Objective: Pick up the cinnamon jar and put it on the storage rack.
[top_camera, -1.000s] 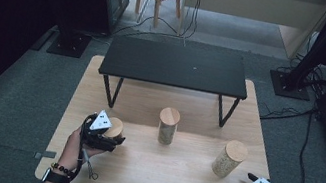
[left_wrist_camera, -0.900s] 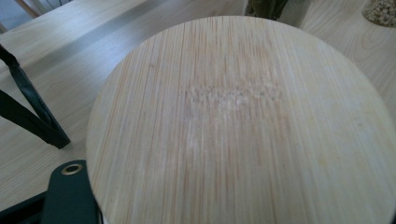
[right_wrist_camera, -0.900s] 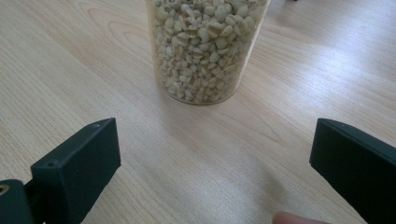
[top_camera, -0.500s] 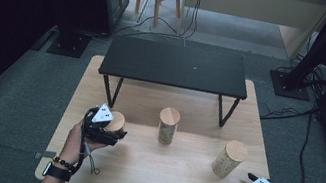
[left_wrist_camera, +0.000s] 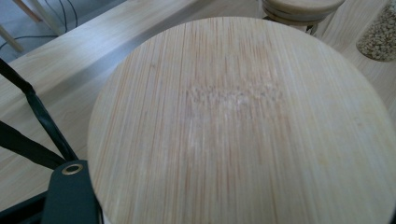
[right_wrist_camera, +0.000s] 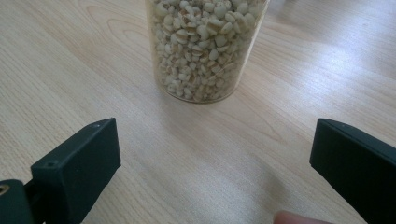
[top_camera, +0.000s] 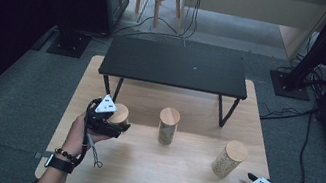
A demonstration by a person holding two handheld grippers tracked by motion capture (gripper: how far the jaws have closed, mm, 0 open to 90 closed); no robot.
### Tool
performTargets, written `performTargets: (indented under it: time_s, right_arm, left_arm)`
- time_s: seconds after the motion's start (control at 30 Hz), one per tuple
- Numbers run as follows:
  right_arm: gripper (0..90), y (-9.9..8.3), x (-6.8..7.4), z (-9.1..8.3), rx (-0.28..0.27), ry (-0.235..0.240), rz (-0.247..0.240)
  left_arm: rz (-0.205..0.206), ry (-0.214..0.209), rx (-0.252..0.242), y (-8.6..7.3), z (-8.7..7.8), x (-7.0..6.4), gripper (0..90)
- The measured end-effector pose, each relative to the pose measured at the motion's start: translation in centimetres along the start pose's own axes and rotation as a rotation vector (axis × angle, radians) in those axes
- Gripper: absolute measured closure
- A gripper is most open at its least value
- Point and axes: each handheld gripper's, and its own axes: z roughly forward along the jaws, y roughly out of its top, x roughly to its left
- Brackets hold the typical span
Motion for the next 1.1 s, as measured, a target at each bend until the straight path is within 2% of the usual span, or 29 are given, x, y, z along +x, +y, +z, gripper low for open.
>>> performTargets:
  time_s: [0.73, 1.1]
  right_arm:
    - [0.0, 0.2, 0.1, 0.2, 0.011, -0.003, -0.011]
    - [0.0, 0.2, 0.0, 0.1, 0.01, 0.001, -0.007]
  left_arm:
    - [0.031, -0.001, -0.016, 3.2, -0.2, 1.0, 25.3]
    - [0.048, 0.014, -0.014, 5.1, 0.0, 1.6, 25.4]
